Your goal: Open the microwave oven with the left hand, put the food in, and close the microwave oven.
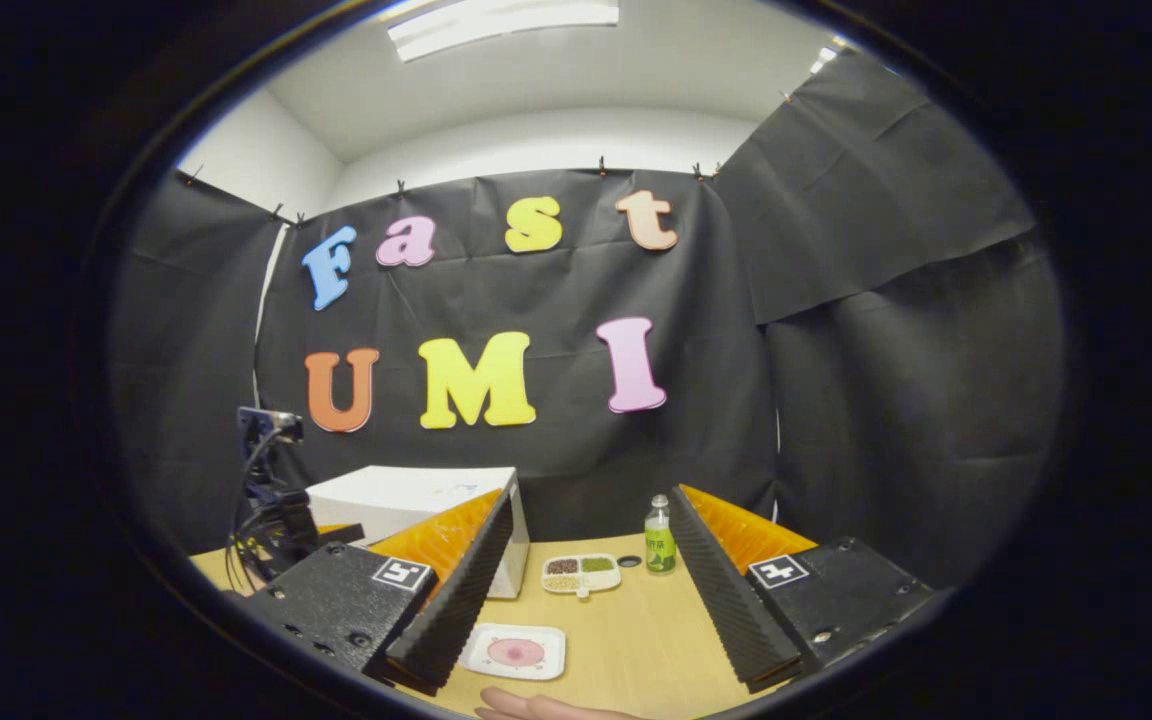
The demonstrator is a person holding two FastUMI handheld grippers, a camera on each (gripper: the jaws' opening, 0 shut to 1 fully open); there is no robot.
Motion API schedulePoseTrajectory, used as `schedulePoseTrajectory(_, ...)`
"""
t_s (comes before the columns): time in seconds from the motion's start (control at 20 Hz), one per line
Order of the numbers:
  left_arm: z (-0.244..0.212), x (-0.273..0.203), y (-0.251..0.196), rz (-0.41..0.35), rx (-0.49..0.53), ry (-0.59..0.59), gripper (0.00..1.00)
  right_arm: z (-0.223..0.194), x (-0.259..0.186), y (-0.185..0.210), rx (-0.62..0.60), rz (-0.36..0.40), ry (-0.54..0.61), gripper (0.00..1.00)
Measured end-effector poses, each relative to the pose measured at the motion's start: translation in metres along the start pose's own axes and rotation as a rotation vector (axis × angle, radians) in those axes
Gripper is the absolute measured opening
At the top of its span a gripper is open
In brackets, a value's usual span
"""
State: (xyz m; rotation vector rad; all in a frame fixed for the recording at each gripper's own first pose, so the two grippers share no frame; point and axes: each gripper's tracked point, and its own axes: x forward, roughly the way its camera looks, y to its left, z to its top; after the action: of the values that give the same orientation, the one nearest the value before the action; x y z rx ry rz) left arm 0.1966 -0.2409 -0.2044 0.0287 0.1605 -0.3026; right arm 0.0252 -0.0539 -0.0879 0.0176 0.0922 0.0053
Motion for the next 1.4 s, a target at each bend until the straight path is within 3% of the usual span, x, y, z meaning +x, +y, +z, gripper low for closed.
schedulePoseTrajectory(0.05, -0.010, 0.014, 0.002, 0.010, -0.015, 0.009, 0.87, -0.004, 0.002, -0.003, 0.004, 0.003, 0.000, 0.91)
schedulePoseTrajectory(0.1, -0.021, 0.030, 0.002, 0.019, -0.027, 0.022, 0.80, -0.007, 0.003, -0.005, 0.010, 0.008, 0.003, 0.91)
schedulePoseTrajectory(0.15, -0.033, 0.044, 0.004, 0.037, -0.031, 0.039, 0.78, -0.013, 0.005, -0.007, 0.016, 0.013, 0.009, 1.00)
schedulePoseTrajectory(0.2, -0.041, 0.057, 0.007, 0.055, -0.023, 0.040, 0.86, -0.017, 0.007, -0.009, 0.021, 0.016, 0.016, 1.00)
schedulePoseTrajectory(0.25, -0.048, 0.069, 0.010, 0.073, -0.013, 0.042, 0.86, -0.023, 0.009, -0.010, 0.023, 0.023, 0.022, 0.91)
schedulePoseTrajectory(0.3, -0.055, 0.078, 0.009, 0.073, -0.011, 0.045, 0.86, -0.027, 0.011, -0.011, 0.019, 0.031, 0.025, 1.00)
schedulePoseTrajectory(0.35, -0.062, 0.085, 0.007, 0.079, -0.002, 0.047, 0.86, -0.031, 0.011, -0.014, 0.010, 0.034, 0.026, 0.91)
schedulePoseTrajectory(0.4, -0.067, 0.092, 0.005, 0.080, 0.012, 0.041, 0.76, -0.035, 0.014, -0.018, -0.004, 0.035, 0.024, 0.91)
schedulePoseTrajectory(0.45, -0.070, 0.098, 0.004, 0.086, 0.028, 0.035, 0.75, -0.040, 0.015, -0.021, -0.016, 0.035, 0.022, 0.91)
schedulePoseTrajectory(0.5, -0.072, 0.101, 0.004, 0.090, 0.033, 0.026, 0.84, -0.046, 0.018, -0.024, -0.026, 0.036, 0.025, 0.91)
schedulePoseTrajectory(0.55, -0.073, 0.106, 0.003, 0.097, 0.033, 0.016, 0.77, -0.052, 0.021, -0.027, -0.031, 0.037, 0.030, 0.91)
schedulePoseTrajectory(0.6, -0.074, 0.109, 0.002, 0.095, 0.015, 0.012, 0.74, -0.058, 0.024, -0.030, -0.031, 0.038, 0.039, 1.00)
schedulePoseTrajectory(0.65, -0.075, 0.113, -0.001, 0.086, -0.011, 0.011, 0.70, -0.064, 0.027, -0.033, -0.028, 0.042, 0.049, 0.91)
schedulePoseTrajectory(0.7, -0.077, 0.115, -0.002, 0.087, -0.034, 0.018, 0.68, -0.069, 0.031, -0.036, -0.023, 0.046, 0.061, 1.00)
schedulePoseTrajectory(0.75, -0.076, 0.115, 0.001, 0.101, -0.055, 0.019, 0.66, -0.075, 0.035, -0.040, -0.016, 0.045, 0.071, 0.91)
schedulePoseTrajectory(0.8, -0.075, 0.117, 0.001, 0.108, -0.076, 0.012, 0.64, -0.078, 0.040, -0.044, -0.009, 0.043, 0.080, 0.91)
schedulePoseTrajectory(0.85, -0.073, 0.118, 0.001, 0.112, -0.070, 0.011, 0.57, -0.084, 0.045, -0.049, -0.008, 0.037, 0.096, 0.91)
schedulePoseTrajectory(0.95, -0.074, 0.117, 0.000, 0.118, -0.052, 0.009, 0.56, -0.094, 0.051, -0.053, -0.010, 0.034, 0.123, 0.91)
schedulePoseTrajectory(1.0, -0.073, 0.117, 0.000, 0.119, -0.039, 0.001, 0.55, -0.096, 0.053, -0.055, -0.004, 0.039, 0.129, 1.00)
schedulePoseTrajectory(1.05, -0.072, 0.117, 0.004, 0.140, -0.025, -0.006, 0.53, -0.099, 0.054, -0.055, 0.006, 0.043, 0.134, 1.00)
schedulePoseTrajectory(1.15, -0.073, 0.116, 0.004, 0.145, -0.024, -0.005, 0.23, -0.104, 0.055, -0.055, 0.019, 0.052, 0.142, 1.00)
schedulePoseTrajectory(1.4, -0.076, 0.115, 0.002, 0.099, -0.065, 0.020, 0.23, -0.100, 0.054, -0.049, 0.008, 0.075, 0.125, 1.00)
